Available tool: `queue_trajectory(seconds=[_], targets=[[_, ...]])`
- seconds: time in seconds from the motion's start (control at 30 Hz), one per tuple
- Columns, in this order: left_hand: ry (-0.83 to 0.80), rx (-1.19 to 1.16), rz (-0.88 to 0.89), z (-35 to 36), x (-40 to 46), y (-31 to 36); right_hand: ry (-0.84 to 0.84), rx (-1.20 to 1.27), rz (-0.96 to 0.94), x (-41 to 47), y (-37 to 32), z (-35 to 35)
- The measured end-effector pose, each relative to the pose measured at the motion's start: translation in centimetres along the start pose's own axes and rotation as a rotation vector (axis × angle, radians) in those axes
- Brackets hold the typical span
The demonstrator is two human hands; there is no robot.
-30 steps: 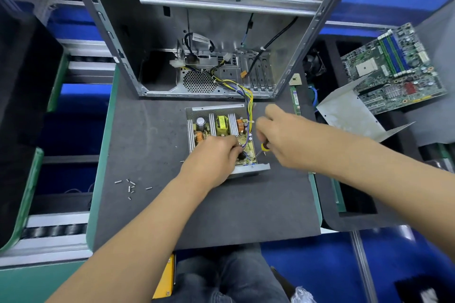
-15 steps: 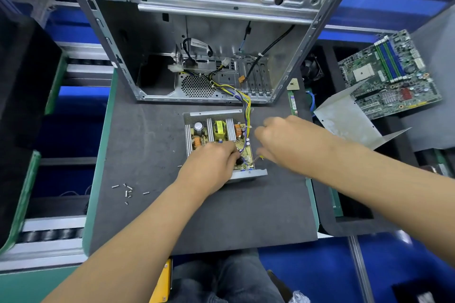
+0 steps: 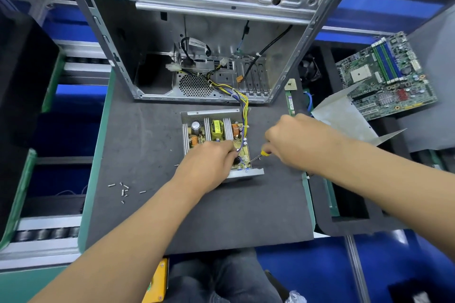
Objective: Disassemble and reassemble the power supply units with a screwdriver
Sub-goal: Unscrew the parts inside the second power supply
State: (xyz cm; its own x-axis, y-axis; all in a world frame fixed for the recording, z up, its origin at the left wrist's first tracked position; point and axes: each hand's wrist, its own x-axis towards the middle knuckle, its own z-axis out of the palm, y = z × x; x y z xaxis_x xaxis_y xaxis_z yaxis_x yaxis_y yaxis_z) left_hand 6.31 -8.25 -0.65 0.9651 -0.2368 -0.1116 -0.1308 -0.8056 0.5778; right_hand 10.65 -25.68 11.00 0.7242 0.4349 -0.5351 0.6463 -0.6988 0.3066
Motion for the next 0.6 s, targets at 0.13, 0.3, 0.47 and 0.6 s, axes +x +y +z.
queue_trajectory(seconds=[0.13,0.3,0.47,0.6], targets=[[0.003,-0.004,0.011,0.0,-0.1,0.0,-0.118,0.22,0.047,-0.1,-0.3,-0.1],[0.013,-0.011,0.011,0.1,0.0,-0.1,0.015,0.091,-0.037,-0.1,-0.7,0.0],[0.025,-0.006,0.019,0.0,-0.2,-0.1,-0.04,0.214,0.153,-0.5,-0.3,1.3],[0.028,-0.01,0.018,-0.1,-0.2,0.0,-0.106,0.538,0.11,-1.1,0.7,1.2]])
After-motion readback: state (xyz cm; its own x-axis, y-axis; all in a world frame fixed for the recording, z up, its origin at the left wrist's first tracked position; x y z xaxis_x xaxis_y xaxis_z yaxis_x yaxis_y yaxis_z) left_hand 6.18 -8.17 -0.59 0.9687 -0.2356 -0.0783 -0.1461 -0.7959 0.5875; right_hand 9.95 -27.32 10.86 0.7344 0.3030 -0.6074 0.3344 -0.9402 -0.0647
